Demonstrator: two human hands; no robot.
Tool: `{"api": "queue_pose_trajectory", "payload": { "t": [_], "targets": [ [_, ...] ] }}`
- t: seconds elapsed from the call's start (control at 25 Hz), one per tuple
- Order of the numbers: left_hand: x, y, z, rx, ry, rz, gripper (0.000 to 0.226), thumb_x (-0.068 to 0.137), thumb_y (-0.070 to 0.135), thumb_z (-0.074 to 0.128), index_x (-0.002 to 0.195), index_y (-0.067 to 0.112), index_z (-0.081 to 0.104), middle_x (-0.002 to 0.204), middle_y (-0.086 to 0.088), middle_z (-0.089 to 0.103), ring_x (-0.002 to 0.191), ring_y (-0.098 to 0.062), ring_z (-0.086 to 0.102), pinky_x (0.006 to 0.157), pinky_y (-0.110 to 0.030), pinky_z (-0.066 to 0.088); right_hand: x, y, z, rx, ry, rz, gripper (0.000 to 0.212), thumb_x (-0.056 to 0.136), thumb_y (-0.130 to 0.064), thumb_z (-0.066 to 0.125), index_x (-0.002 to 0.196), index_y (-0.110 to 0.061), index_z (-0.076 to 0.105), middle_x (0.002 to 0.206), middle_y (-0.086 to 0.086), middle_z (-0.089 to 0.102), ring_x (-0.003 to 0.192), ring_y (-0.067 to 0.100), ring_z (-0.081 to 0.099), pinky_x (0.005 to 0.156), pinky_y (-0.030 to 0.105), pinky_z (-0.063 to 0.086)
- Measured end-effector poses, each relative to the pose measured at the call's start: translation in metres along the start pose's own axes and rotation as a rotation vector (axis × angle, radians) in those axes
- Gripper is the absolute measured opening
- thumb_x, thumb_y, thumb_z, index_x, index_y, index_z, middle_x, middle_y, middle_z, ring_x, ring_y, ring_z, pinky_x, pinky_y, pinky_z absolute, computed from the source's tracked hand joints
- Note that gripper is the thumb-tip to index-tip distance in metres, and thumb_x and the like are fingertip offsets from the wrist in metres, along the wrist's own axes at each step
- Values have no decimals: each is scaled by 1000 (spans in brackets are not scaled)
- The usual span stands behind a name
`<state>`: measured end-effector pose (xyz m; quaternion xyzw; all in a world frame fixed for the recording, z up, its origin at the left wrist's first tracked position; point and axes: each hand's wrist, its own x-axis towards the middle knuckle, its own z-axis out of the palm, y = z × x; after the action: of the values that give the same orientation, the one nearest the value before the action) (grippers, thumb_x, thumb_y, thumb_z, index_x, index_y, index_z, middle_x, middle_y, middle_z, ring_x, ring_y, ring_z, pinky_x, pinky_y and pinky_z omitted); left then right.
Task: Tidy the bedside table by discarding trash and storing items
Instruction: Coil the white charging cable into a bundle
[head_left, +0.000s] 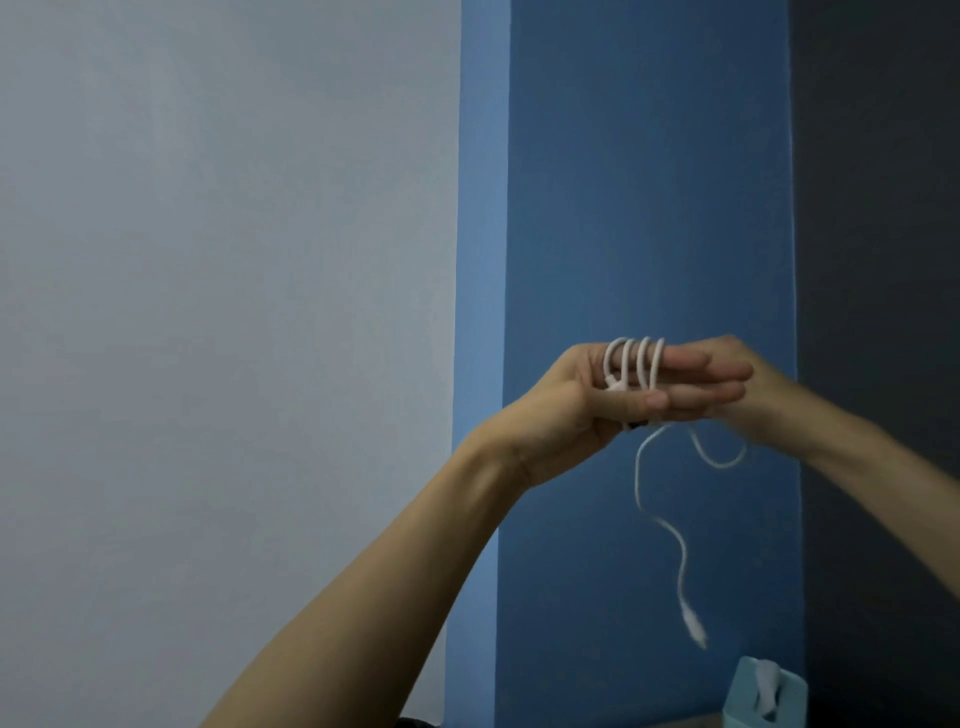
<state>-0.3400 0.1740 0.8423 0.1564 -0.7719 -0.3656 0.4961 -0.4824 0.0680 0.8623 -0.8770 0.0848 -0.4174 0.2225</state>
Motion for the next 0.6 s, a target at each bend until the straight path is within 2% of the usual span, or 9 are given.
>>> {"api": "queue_pose_trajectory", "payload": {
  "t": [0.12,0.24,0.36,0.44,0.52,0.6],
  "targets": [
    [0,7,-2,-47,5,65,38,86,-15,37,100,8,63,122,-9,65,100,-18,69,81,-40,49,-4,17,16,8,-59,38,17,86,0,57,79,-14,64,65,6,68,72,16,66,66,19,51],
    [0,15,-2,-37,31,83,35,86,-17,35,103,2,59,128,-16,53,103,-18,68,95,-32,50,-5,29,18,35,-25,85,15,90,-5,51,85,-11,64,68,9,71,70,20,67,76,30,50],
    [1,14,-5,9,79,117,33,88,-13,35,111,-1,56,132,-20,49,113,-19,63,102,-34,46,-5,31,26,20,228,5,7,89,-18,54,88,-16,61,60,5,71,52,17,62,59,17,47],
    [2,14,-9,34,121,148,35,91,-8,33,121,-3,50,137,-21,45,111,-19,63,103,-34,45,-6,30,32,88,316,-47,7,88,-19,56,88,-13,60,59,6,70,53,18,65,58,15,49],
    [3,14,-12,40,173,161,36,93,-5,32,127,-6,45,138,-20,43,113,-18,63,103,-32,45,-10,31,36,250,241,-41,16,81,-27,63,85,-11,62,64,4,72,61,19,69,62,18,53],
    [1,13,-14,53,233,151,37,94,-7,31,129,-11,44,138,-23,45,123,-24,57,103,-30,45,-14,35,36,507,135,33,47,59,-46,78,86,-11,63,72,6,73,65,22,71,62,24,56]
  ]
}}
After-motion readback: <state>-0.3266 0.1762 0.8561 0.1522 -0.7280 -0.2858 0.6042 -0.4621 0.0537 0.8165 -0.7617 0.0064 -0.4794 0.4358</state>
